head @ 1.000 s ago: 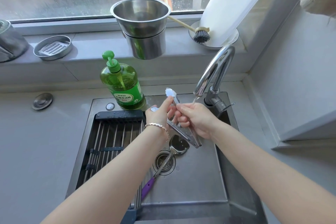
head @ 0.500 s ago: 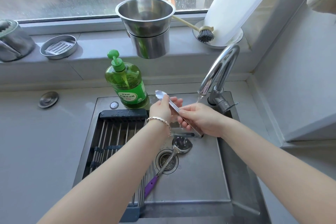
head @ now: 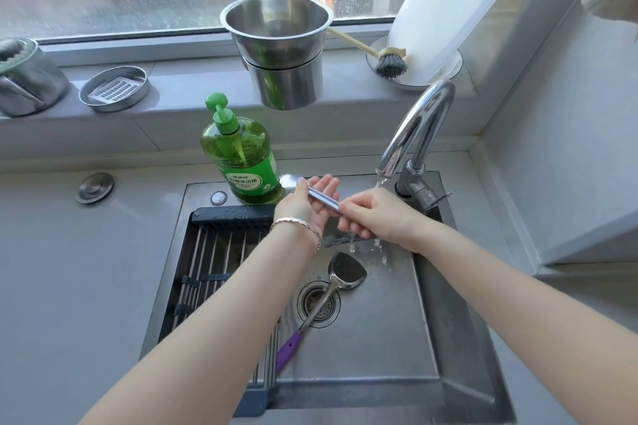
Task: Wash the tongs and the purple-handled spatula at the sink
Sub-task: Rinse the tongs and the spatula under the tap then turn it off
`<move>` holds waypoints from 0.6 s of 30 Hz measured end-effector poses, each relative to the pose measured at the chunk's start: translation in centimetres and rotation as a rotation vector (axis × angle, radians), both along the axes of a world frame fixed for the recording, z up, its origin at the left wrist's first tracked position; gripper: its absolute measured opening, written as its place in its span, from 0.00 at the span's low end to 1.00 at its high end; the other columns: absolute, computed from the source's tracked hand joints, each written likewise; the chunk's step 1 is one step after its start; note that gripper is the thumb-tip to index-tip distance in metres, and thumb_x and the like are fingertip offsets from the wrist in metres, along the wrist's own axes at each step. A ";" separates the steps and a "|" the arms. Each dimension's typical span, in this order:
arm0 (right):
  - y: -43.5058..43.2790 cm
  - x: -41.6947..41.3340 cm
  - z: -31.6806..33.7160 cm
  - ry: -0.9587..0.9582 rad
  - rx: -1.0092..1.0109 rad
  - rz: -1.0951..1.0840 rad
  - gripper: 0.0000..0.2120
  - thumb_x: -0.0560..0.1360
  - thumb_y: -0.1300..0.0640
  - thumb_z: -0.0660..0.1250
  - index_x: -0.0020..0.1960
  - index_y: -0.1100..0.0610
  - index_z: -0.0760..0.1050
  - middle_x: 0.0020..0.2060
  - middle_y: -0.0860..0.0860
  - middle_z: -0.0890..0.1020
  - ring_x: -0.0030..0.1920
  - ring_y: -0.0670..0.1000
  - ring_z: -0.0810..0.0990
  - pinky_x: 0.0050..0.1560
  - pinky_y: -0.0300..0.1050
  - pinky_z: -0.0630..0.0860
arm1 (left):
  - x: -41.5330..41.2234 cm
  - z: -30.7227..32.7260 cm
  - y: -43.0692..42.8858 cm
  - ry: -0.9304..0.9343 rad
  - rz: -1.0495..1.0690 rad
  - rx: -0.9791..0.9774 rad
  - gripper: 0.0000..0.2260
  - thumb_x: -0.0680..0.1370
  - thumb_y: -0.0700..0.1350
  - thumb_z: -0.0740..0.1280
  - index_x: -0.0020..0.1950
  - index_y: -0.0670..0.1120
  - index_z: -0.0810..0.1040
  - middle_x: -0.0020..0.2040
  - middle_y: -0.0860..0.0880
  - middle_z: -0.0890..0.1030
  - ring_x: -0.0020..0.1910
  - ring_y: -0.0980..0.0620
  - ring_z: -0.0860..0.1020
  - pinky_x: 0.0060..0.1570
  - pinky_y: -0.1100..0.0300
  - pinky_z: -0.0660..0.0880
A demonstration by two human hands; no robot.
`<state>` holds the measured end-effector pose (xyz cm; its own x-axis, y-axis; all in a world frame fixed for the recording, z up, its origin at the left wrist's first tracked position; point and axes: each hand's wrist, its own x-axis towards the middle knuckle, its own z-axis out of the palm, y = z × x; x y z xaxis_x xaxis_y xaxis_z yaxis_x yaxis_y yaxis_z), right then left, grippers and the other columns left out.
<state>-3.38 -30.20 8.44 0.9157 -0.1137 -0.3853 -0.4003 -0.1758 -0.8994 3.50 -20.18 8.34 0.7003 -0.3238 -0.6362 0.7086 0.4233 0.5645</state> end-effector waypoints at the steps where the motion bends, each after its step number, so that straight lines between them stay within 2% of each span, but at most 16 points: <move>1: -0.3 -0.4 -0.2 -0.047 0.011 -0.009 0.11 0.78 0.59 0.61 0.42 0.50 0.78 0.30 0.43 0.82 0.32 0.41 0.77 0.37 0.32 0.75 | 0.3 0.1 0.2 0.035 0.033 -0.017 0.15 0.83 0.44 0.50 0.44 0.38 0.69 0.65 0.37 0.74 0.64 0.41 0.74 0.53 0.50 0.74; 2: -0.6 -0.8 -0.3 -0.086 0.013 -0.047 0.10 0.77 0.60 0.63 0.44 0.47 0.79 0.35 0.44 0.83 0.38 0.43 0.79 0.44 0.35 0.75 | 0.6 0.0 0.3 0.065 0.069 -0.041 0.15 0.83 0.44 0.49 0.43 0.37 0.69 0.67 0.37 0.72 0.66 0.41 0.73 0.57 0.50 0.72; 3: -1.0 -1.3 -0.5 -0.118 0.012 -0.098 0.09 0.77 0.59 0.64 0.46 0.46 0.79 0.39 0.45 0.84 0.43 0.45 0.79 0.47 0.36 0.74 | 0.8 0.0 0.5 0.093 0.108 -0.073 0.16 0.84 0.44 0.48 0.43 0.37 0.68 0.68 0.37 0.71 0.67 0.41 0.71 0.60 0.49 0.70; 6: -1.4 -2.6 -1.3 -0.177 0.118 -0.228 0.06 0.77 0.55 0.63 0.47 0.48 0.79 0.42 0.46 0.83 0.46 0.46 0.77 0.49 0.32 0.73 | 0.7 -0.3 0.7 0.189 0.182 -0.150 0.17 0.84 0.44 0.47 0.44 0.35 0.67 0.70 0.38 0.69 0.69 0.42 0.70 0.64 0.49 0.67; 8: -0.7 -2.9 -1.9 -0.206 0.223 -0.263 0.09 0.77 0.52 0.60 0.48 0.52 0.78 0.40 0.50 0.82 0.45 0.48 0.80 0.52 0.38 0.75 | 0.2 -0.6 0.6 0.256 0.202 -0.190 0.16 0.84 0.43 0.46 0.53 0.33 0.68 0.69 0.38 0.70 0.69 0.42 0.70 0.66 0.51 0.66; 10: 0.0 -2.7 -2.3 -0.235 0.261 -0.304 0.12 0.75 0.48 0.59 0.46 0.55 0.77 0.34 0.51 0.79 0.37 0.46 0.80 0.47 0.40 0.75 | -0.3 -0.8 0.9 0.315 0.174 -0.211 0.16 0.84 0.41 0.48 0.64 0.31 0.65 0.69 0.38 0.70 0.69 0.42 0.70 0.69 0.53 0.64; 11: 0.2 -2.4 -2.4 -0.242 0.258 -0.336 0.12 0.75 0.48 0.60 0.44 0.56 0.77 0.30 0.50 0.77 0.32 0.44 0.78 0.43 0.38 0.75 | -0.5 -0.8 1.2 0.328 0.120 -0.164 0.14 0.83 0.39 0.50 0.63 0.31 0.66 0.69 0.37 0.69 0.69 0.42 0.69 0.70 0.53 0.63; 13: 0.2 -1.6 -2.3 -0.230 0.234 -0.403 0.11 0.77 0.51 0.61 0.42 0.55 0.78 0.26 0.48 0.72 0.26 0.42 0.72 0.38 0.36 0.74 | -0.7 -1.0 1.7 0.284 -0.124 0.185 0.09 0.81 0.38 0.57 0.58 0.35 0.70 0.64 0.36 0.70 0.68 0.40 0.68 0.68 0.53 0.65; 15: 0.3 -0.6 -1.9 -0.197 0.205 -0.404 0.13 0.78 0.51 0.60 0.42 0.55 0.78 0.26 0.48 0.68 0.26 0.42 0.69 0.38 0.36 0.75 | -0.9 -1.0 2.2 0.089 -0.429 0.705 0.08 0.79 0.42 0.62 0.55 0.40 0.73 0.52 0.41 0.70 0.57 0.41 0.71 0.58 0.53 0.69; 16: 0.3 0.0 -1.6 -0.180 0.191 -0.372 0.14 0.79 0.50 0.59 0.43 0.55 0.78 0.26 0.48 0.68 0.25 0.42 0.69 0.38 0.36 0.76 | -1.0 -1.0 2.3 -0.049 -0.519 0.874 0.09 0.79 0.45 0.61 0.55 0.42 0.72 0.49 0.43 0.71 0.54 0.43 0.70 0.54 0.54 0.68; 18: 0.3 0.7 -0.9 -0.145 0.202 -0.298 0.16 0.80 0.49 0.56 0.46 0.56 0.79 0.25 0.47 0.70 0.23 0.41 0.69 0.36 0.35 0.76 | -1.1 -0.7 2.1 -0.290 -0.636 0.955 0.12 0.81 0.49 0.56 0.55 0.43 0.74 0.51 0.44 0.74 0.56 0.44 0.71 0.55 0.57 0.65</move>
